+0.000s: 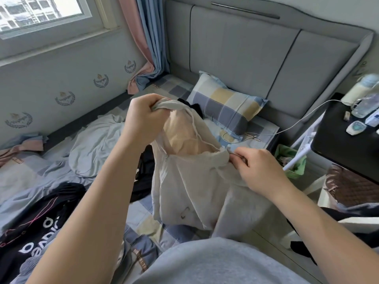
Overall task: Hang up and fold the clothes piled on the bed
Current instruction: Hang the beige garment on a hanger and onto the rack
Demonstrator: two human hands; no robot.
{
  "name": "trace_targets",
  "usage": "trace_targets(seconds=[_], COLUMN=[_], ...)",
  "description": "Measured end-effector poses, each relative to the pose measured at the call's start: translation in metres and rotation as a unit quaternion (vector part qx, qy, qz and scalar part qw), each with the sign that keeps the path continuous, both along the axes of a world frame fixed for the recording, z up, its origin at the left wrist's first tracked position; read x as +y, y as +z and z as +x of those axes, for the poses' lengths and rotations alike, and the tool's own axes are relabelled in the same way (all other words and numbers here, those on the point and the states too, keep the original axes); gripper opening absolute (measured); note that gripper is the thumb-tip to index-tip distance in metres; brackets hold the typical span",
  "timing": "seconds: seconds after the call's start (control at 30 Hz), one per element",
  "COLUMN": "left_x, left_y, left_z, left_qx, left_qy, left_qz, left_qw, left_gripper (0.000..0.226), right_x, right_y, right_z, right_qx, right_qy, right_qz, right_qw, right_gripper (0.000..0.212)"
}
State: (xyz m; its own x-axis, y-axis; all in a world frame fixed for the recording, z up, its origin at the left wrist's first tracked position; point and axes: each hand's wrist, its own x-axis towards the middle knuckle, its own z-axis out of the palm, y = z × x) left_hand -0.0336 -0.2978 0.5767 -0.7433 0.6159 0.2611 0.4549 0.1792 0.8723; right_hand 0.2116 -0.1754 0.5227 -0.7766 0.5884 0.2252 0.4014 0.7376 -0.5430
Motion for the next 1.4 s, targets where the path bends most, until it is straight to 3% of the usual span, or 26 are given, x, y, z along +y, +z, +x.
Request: trace_targets(seconds=[0.03,0.13,0.2,0.33,0.43,0.5,0.6,0.7,0.77,0.9,1.07,1.17,1.4], left_x=[-0.003,-0.013,-0.015,-0.013,-0.013,-0.013,-0.014,-0.011,-0.008,-0.003,0.012,0.027,0.065], left_y=[0.0,-0.009,-0.015,-0.024,-0.024,-0.026,-0.027,-0.026,-0.027,-0.025,-0.019,-0.015,-0.005], left_z=[0.002,0.004,0.006,0.012,0.017,0.021,0.016,0.01,0.015,0.03,0.05,0.075,0.163], left_qx=[-0.031,-0.114,-0.103,-0.025,-0.032,0.027,0.233,0.255,0.242,0.194,0.153,0.156,0.19], left_qy=[-0.029,-0.123,-0.146,-0.065,-0.116,-0.104,-0.06,-0.15,-0.158,-0.107,-0.073,-0.104,-0.196], left_qz=[-0.006,-0.087,-0.124,-0.078,-0.028,-0.017,-0.078,-0.09,-0.037,0.042,0.065,0.062,0.073], left_qw=[0.999,0.982,0.976,0.994,0.992,0.994,0.967,0.951,0.957,0.974,0.983,0.98,0.959], left_gripper=[0.01,0.024,0.019,0.013,0.016,0.018,0.031,0.022,0.009,0.011,0.011,0.003,0.013], right_x=[0.001,0.002,0.005,0.008,0.007,0.007,0.01,0.013,0.018,0.032,0.039,0.036,0.013], right_y=[-0.003,-0.01,-0.007,-0.001,-0.002,-0.002,0.001,0.0,0.0,0.002,-0.015,-0.016,0.005], right_z=[0.001,0.004,0.005,0.008,0.01,0.013,0.016,0.021,0.028,0.061,0.126,0.158,0.261], right_qx=[0.035,0.134,0.175,0.174,0.177,0.185,0.196,0.193,0.197,0.198,0.202,0.215,0.276], right_qy=[0.001,-0.002,-0.006,0.033,0.04,0.044,0.066,0.06,0.038,-0.014,-0.128,-0.206,-0.338], right_qz=[-0.031,-0.129,-0.179,-0.224,-0.232,-0.236,-0.237,-0.216,-0.2,-0.205,-0.204,-0.172,-0.065], right_qw=[0.999,0.983,0.968,0.958,0.956,0.953,0.949,0.955,0.959,0.958,0.949,0.939,0.897], right_gripper=[0.044,0.037,0.037,0.037,0.037,0.037,0.04,0.039,0.034,0.017,0.01,0.019,0.019])
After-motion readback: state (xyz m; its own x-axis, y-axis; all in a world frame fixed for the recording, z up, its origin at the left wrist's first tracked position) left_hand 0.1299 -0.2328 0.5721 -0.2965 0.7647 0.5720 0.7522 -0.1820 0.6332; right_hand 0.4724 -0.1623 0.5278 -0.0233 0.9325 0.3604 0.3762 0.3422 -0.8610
